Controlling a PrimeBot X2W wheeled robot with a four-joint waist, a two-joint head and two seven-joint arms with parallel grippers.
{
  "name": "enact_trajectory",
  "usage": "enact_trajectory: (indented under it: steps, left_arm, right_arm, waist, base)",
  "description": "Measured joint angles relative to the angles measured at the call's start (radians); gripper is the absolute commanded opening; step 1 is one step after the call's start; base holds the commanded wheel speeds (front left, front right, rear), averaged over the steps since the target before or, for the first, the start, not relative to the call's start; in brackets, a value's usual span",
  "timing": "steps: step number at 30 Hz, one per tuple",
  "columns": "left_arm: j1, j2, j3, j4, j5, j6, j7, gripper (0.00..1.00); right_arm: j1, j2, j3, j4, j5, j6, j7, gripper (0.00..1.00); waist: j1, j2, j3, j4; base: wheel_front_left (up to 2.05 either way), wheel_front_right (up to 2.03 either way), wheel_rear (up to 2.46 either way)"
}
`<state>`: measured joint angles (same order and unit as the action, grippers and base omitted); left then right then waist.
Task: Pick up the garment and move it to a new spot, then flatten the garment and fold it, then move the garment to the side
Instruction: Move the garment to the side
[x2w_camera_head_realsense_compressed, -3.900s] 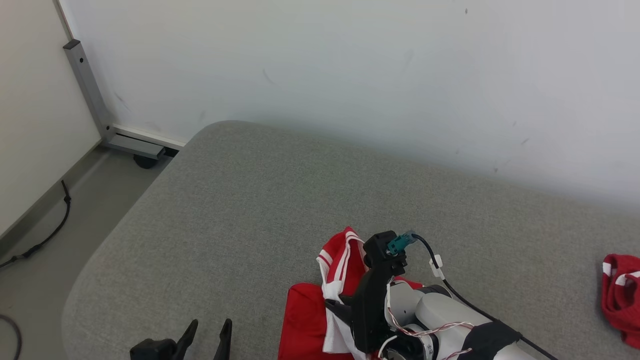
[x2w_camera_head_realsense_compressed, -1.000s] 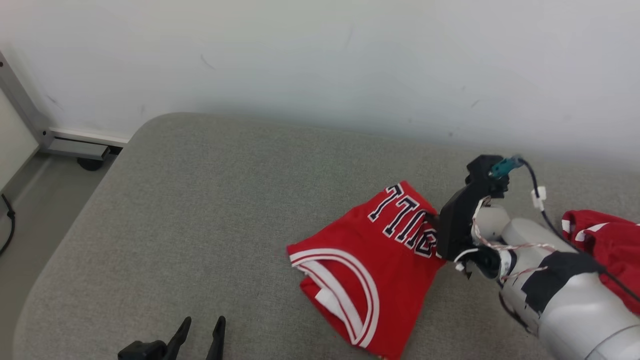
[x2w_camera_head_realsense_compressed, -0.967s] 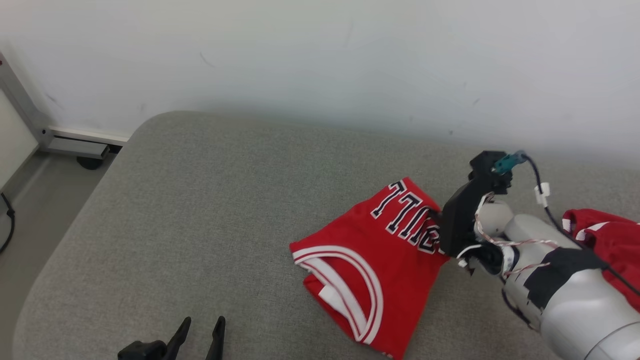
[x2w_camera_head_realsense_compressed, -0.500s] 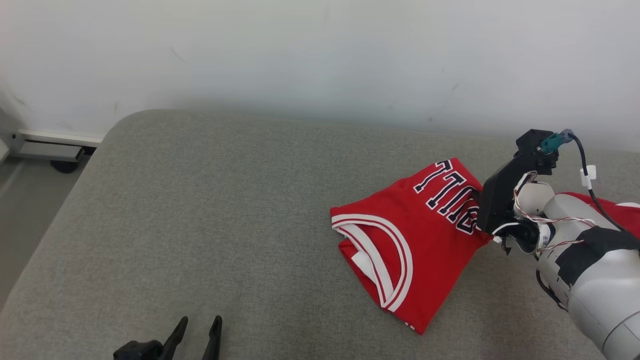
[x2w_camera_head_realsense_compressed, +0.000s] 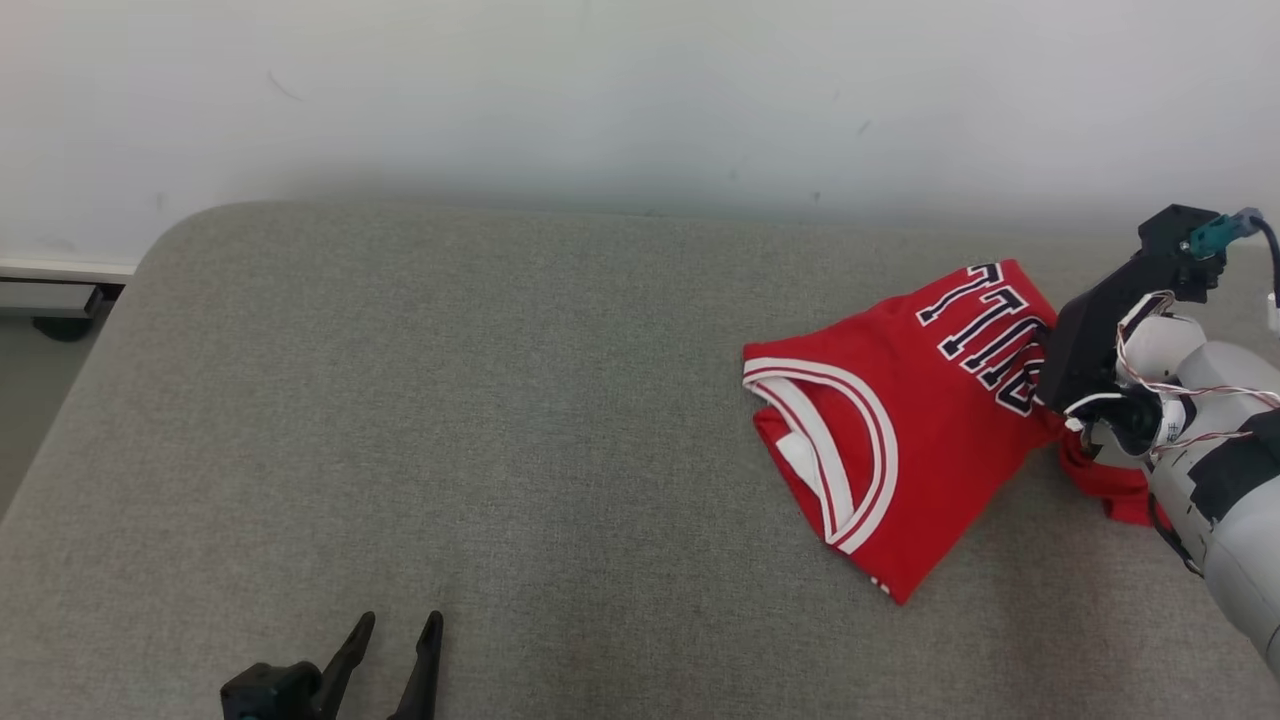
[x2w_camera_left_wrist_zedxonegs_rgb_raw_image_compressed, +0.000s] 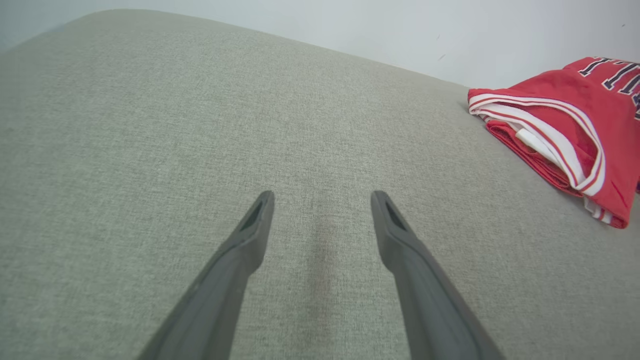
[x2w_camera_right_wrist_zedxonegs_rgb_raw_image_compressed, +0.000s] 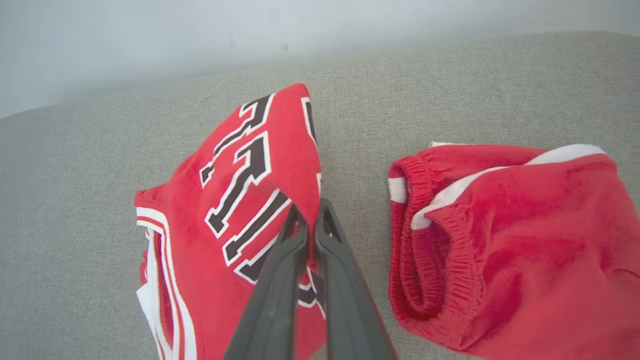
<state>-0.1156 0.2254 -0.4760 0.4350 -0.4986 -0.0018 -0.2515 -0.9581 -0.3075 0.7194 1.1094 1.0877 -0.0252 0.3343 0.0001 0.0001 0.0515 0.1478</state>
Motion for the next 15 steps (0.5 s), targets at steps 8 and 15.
enact_trajectory:
  steps: [8, 15]
  left_arm:
    - [-0.012, 0.005, 0.007, 0.0, 0.006, -0.009, 0.0, 1.0]
    - [-0.02, 0.004, 0.007, -0.001, 0.007, -0.026, 0.0, 1.0]
  right_arm:
    - [-0.053, -0.019, -0.001, 0.03, -0.007, 0.008, -0.01, 0.0]
    - [-0.066, -0.057, -0.001, 0.063, -0.025, 0.008, -0.015, 0.0]
  waist:
    - [0.0, 0.0, 0.031, -0.031]
    - [0.0, 0.0, 0.053, -0.049]
  base:
    - [0.0, 0.0, 0.0]
    - [0.0, 0.0, 0.0]
